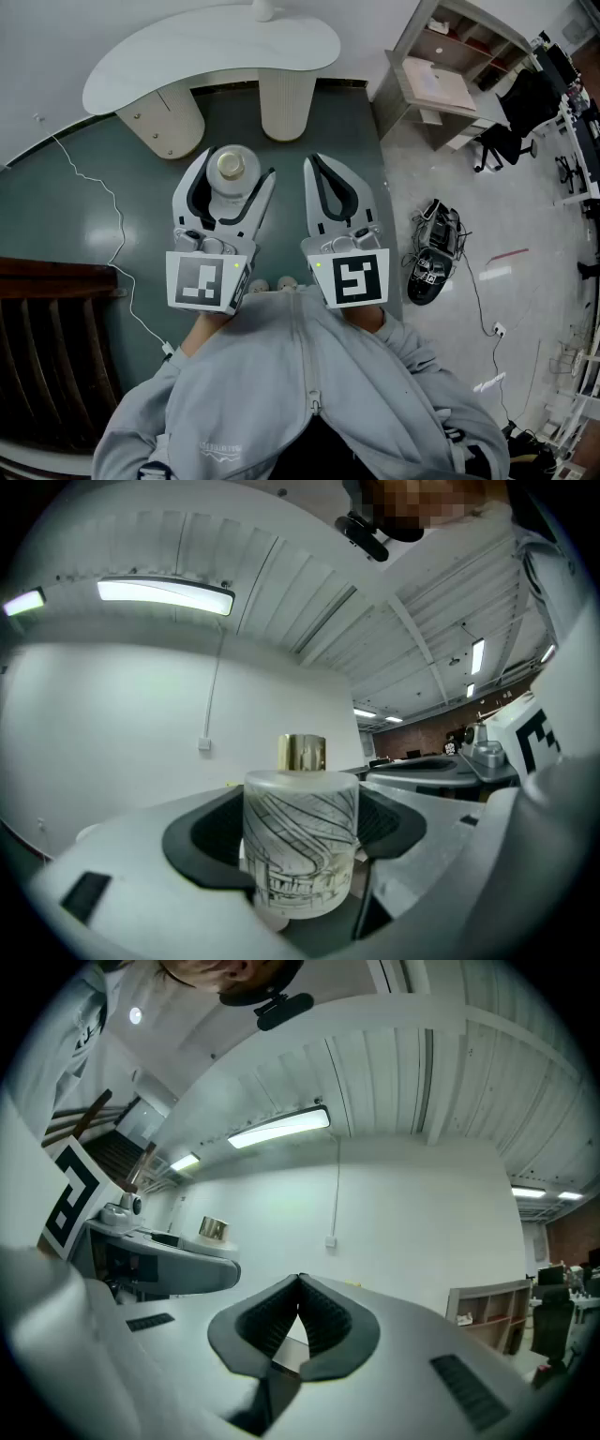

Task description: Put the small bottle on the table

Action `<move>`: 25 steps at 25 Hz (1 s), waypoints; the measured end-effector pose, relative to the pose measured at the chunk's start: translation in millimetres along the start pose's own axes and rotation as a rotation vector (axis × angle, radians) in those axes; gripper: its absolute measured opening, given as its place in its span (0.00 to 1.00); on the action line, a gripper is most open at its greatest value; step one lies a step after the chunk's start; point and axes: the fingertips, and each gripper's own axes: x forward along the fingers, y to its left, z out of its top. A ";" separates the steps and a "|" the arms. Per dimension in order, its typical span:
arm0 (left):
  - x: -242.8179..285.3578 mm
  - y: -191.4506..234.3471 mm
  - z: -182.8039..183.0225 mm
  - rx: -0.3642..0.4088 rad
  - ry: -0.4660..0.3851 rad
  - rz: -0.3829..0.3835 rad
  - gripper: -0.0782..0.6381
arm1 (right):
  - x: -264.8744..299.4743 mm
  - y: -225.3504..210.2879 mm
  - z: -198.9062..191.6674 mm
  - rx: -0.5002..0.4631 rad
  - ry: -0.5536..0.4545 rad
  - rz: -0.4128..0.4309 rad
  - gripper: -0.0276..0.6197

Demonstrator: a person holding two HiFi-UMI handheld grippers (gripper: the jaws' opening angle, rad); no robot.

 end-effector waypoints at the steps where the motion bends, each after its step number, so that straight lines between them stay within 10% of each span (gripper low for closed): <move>1: -0.3 -0.2 -1.2 -0.001 0.001 0.003 0.58 | -0.3 0.1 -0.3 0.000 -0.002 0.002 0.08; 25: 16.4 -9.4 -9.8 0.005 0.016 0.037 0.58 | 6.0 -17.5 -15.4 0.055 -0.022 0.050 0.09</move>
